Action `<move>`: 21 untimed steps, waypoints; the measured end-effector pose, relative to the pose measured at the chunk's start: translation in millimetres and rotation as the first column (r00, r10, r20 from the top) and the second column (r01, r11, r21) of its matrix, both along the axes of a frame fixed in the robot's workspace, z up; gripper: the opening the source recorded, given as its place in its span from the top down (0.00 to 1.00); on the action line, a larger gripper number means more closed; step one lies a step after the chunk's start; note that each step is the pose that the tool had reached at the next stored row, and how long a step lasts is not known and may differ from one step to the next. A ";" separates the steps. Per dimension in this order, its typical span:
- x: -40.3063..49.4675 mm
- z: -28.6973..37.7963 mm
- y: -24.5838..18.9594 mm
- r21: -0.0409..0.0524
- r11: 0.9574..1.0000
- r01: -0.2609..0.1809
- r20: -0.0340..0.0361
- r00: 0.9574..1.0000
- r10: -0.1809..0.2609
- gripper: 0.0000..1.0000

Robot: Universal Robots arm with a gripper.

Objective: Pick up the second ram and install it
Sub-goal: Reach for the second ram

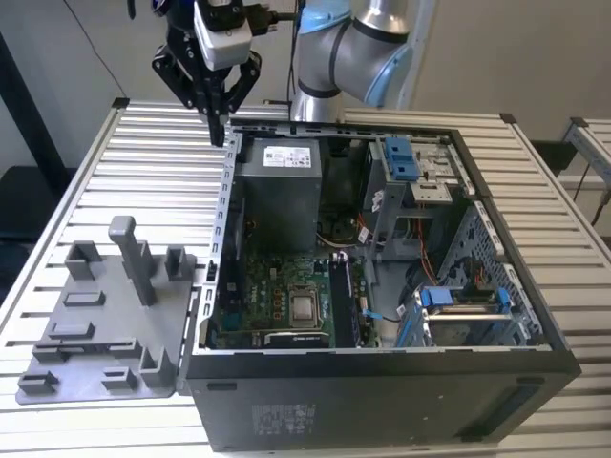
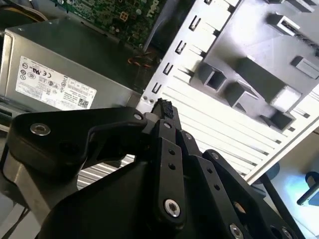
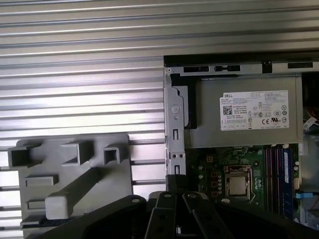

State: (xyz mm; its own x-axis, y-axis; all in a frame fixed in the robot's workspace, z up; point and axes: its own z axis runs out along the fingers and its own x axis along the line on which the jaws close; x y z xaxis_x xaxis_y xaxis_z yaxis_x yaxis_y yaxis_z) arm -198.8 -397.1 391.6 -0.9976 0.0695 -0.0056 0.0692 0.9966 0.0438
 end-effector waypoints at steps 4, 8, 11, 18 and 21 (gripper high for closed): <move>-9.0 -0.3 0.2 0.000 1.000 0.000 0.000 1.000 0.000 0.89; -15.8 -0.4 0.2 0.000 1.000 0.000 -0.004 1.000 0.000 0.89; -21.3 -0.4 0.3 0.000 1.000 0.000 -0.005 1.000 0.000 0.89; -37.8 -0.7 0.5 0.000 1.000 0.000 -0.008 1.000 0.000 0.89; -44.7 -1.0 0.6 0.000 1.000 0.000 -0.010 1.000 0.000 0.89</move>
State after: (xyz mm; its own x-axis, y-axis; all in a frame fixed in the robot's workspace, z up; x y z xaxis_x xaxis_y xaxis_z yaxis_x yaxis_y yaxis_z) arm -243.6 -396.6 390.6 -0.9976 0.0694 0.0042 0.0695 0.9966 0.0432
